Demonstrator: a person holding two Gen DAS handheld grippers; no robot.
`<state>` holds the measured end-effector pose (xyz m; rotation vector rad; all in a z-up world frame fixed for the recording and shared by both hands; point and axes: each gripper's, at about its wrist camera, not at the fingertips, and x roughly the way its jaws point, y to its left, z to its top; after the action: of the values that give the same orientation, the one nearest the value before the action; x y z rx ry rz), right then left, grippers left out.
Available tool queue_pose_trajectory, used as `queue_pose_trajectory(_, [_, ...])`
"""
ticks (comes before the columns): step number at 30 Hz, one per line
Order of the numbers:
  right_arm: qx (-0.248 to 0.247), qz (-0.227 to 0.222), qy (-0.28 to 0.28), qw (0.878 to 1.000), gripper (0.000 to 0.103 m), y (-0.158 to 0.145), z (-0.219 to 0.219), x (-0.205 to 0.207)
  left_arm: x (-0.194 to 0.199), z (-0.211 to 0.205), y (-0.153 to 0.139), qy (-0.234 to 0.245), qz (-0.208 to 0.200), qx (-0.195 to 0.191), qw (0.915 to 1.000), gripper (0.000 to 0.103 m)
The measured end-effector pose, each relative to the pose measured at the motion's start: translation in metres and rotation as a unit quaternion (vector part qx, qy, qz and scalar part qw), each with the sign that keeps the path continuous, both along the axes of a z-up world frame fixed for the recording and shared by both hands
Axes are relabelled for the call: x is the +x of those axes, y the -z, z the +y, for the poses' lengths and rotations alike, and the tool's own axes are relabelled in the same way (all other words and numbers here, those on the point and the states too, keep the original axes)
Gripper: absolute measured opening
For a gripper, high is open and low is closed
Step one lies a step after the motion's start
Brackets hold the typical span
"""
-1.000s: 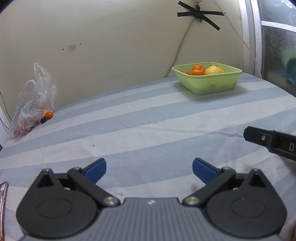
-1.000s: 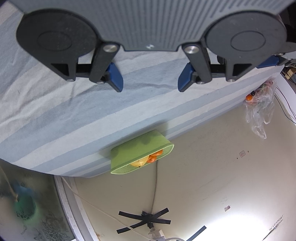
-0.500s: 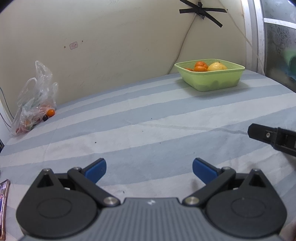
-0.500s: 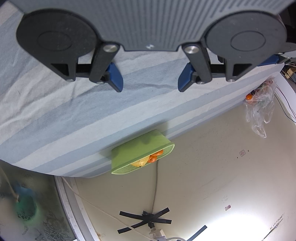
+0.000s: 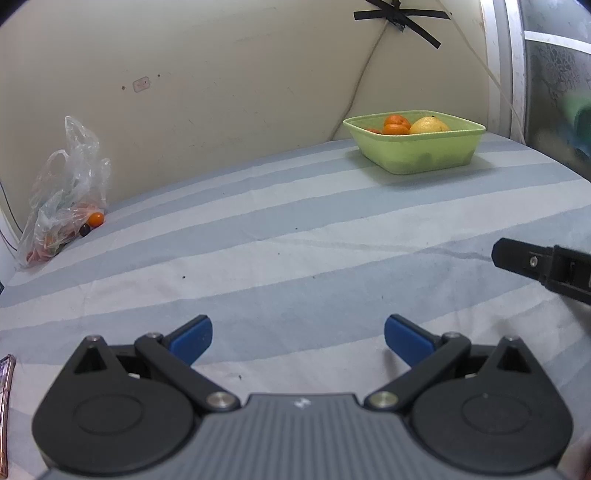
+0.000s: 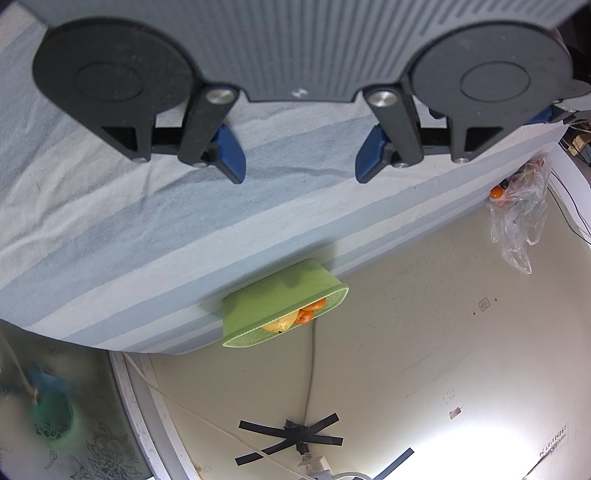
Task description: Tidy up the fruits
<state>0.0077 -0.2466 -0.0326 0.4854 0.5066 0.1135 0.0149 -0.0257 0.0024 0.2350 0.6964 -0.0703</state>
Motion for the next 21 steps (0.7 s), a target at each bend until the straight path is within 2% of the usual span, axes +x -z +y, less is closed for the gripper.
queue_pose_trajectory(21, [0.0, 0.0, 0.0, 1.0, 0.068, -0.0004, -0.0003, -0.0003, 0.0011, -0.0011, 0.0021, -0.001, 0.006, 0.003, 1.0, 0.103])
